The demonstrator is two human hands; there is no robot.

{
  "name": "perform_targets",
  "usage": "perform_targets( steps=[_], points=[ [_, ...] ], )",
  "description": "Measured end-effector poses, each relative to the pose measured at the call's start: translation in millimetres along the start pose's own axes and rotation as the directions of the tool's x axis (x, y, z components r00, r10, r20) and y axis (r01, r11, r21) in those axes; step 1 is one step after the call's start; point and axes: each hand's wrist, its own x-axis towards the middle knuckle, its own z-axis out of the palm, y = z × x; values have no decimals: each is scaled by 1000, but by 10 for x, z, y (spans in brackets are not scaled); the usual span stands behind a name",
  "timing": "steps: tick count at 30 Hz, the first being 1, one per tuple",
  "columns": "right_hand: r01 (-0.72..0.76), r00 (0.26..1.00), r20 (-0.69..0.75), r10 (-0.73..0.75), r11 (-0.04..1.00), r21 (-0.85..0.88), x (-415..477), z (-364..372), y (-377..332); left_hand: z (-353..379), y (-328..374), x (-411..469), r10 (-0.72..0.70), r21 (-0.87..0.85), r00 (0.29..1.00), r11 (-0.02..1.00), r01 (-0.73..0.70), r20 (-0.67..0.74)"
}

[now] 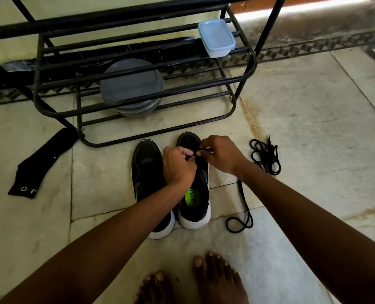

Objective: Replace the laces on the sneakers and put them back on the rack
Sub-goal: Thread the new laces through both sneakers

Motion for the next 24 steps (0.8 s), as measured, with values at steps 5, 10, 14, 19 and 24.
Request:
perform_targets(
  steps=[5, 10, 14, 19, 24],
  points=[
    [25, 998, -52, -31, 994, -110, -29, 74, -76, -4, 16, 56, -92, -29, 996, 995, 92, 3],
    [10, 995, -97, -19, 995, -97, -19, 94, -84, 10, 20, 22, -93, -9, 995, 996, 93, -41],
    [27, 991, -125, -38, 996, -86, -17, 85, -82, 29, 24, -35, -47, -1, 997, 999, 47, -67],
    [24, 990, -139, -37, 996, -90, 4, 93, -57, -11, 77, -54, -26, 67, 999, 997, 27, -24],
    [34, 999, -19, -35, 998, -47, 94, -38, 9, -50, 125, -64, -10, 149, 1000, 989, 9, 9]
  ],
)
